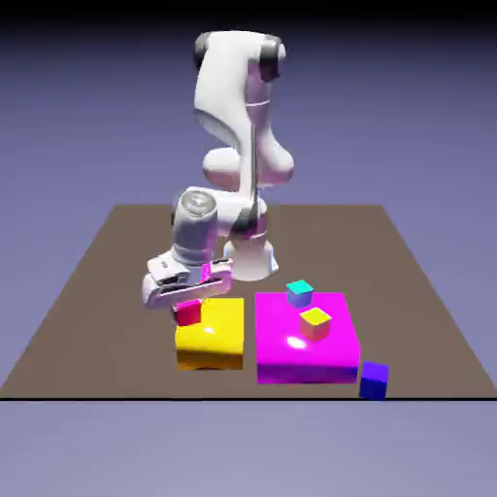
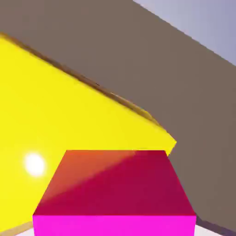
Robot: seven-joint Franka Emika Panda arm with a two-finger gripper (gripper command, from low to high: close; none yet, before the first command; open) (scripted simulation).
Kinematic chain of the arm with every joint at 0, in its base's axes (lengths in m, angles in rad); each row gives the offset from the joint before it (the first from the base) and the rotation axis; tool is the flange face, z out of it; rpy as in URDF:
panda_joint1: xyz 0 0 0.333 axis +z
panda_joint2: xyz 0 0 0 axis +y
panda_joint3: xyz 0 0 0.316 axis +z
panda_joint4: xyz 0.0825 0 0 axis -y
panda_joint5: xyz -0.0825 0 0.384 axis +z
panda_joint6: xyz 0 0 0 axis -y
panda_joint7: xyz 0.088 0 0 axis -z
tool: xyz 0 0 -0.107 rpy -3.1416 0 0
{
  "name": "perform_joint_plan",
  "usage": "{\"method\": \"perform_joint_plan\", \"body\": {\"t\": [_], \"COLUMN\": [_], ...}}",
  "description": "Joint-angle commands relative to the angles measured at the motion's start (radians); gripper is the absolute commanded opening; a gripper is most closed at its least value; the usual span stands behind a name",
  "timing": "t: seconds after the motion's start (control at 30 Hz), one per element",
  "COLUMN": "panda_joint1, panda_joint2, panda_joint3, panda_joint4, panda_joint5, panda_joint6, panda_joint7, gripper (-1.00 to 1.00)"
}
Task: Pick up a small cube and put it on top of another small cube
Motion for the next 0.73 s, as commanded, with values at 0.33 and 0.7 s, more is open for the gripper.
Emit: {"method": "perform_joint_plan", "body": {"t": [0.33,0.7], "panda_joint1": [0.399,0.449], "panda_joint2": [0.226,0.367], "panda_joint3": [0.217,0.207], "panda_joint4": [0.397,0.434], "panda_joint5": [-0.045,-0.080], "panda_joint6": [-0.144,-0.069], "panda_joint7": [-0.293,-0.326], "gripper": [-1.00,1.00]}}
